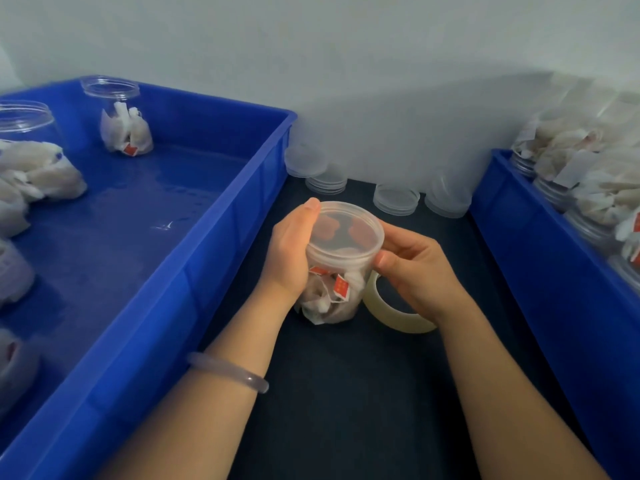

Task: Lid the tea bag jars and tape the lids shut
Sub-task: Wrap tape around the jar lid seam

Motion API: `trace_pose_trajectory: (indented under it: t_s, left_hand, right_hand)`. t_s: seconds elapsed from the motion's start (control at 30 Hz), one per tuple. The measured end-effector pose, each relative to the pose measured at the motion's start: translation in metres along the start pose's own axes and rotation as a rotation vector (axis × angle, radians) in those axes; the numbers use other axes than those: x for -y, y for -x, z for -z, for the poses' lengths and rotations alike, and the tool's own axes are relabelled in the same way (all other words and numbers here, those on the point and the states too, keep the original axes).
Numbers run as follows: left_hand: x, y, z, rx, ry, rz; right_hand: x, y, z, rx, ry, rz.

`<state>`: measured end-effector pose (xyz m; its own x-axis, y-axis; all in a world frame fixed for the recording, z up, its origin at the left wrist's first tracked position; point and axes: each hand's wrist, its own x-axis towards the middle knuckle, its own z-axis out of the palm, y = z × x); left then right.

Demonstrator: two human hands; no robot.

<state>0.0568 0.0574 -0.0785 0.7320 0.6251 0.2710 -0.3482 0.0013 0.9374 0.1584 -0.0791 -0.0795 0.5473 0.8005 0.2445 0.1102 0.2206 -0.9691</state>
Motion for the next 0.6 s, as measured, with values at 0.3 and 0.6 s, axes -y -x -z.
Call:
trace_pose_trajectory:
  t_s: [0.3, 0.6]
  left_hand:
    - [0.001, 0.0, -0.007, -0.11, 0.064, 0.0]
    - [-0.016, 0.004, -0.021, -0.144, -0.247, 0.157]
  right_hand:
    - [-0.003, -0.001, -0.004, -0.051, -0.1, -0.049]
    - [0.023, -0.01, -0.05, -0.509, 0.076, -0.096]
